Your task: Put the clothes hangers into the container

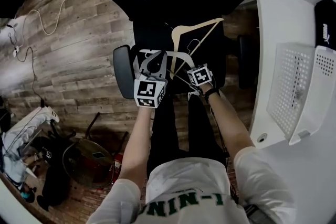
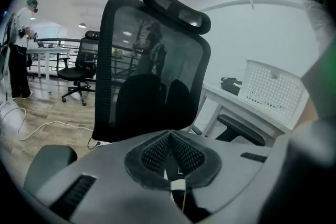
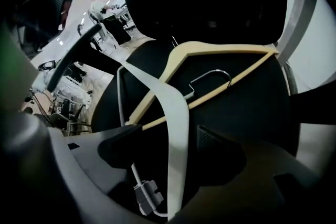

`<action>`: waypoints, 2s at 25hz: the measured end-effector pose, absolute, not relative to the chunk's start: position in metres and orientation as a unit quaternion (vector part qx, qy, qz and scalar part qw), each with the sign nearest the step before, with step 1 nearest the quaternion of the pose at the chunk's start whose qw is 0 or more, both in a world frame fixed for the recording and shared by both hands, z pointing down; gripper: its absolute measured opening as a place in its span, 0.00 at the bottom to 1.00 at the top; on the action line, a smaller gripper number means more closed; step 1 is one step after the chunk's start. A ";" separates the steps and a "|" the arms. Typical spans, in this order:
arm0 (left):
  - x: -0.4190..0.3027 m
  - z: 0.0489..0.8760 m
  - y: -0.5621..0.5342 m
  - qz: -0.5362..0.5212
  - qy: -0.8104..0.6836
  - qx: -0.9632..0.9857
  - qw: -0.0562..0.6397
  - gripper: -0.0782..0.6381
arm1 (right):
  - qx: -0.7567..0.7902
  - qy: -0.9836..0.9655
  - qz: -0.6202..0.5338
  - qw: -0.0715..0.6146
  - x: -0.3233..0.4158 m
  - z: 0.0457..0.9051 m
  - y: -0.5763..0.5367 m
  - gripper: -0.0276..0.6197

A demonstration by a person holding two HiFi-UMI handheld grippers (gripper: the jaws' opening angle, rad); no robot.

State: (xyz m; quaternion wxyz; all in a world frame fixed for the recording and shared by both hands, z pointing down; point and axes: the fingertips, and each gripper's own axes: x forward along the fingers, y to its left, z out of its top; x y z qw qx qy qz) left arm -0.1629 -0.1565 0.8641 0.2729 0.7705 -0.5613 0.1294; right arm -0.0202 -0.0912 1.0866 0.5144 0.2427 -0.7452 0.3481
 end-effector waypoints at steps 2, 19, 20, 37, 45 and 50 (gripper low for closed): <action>-0.163 0.877 -0.152 0.134 -0.560 0.768 0.281 0.12 | 0.250 -0.728 0.353 0.532 -0.013 1.107 -0.086 0.53; -0.160 0.805 -0.162 0.122 -0.561 0.770 0.278 0.12 | 0.301 -0.729 0.327 0.520 0.009 0.999 -0.117 0.26; -0.159 0.797 -0.164 0.120 -0.563 0.770 0.277 0.12 | 0.303 -0.733 0.323 0.516 0.010 0.987 -0.121 0.26; -0.158 0.638 -0.146 0.137 -0.569 0.778 0.229 0.12 | 0.334 -0.804 0.251 0.424 0.017 0.748 -0.138 0.26; -0.149 0.557 -0.153 0.109 -0.571 0.792 0.187 0.12 | 0.361 -0.845 0.188 0.348 0.018 0.623 -0.153 0.26; -0.141 0.508 -0.157 0.087 -0.561 0.807 0.163 0.12 | 0.382 -0.855 0.142 0.322 0.029 0.556 -0.167 0.26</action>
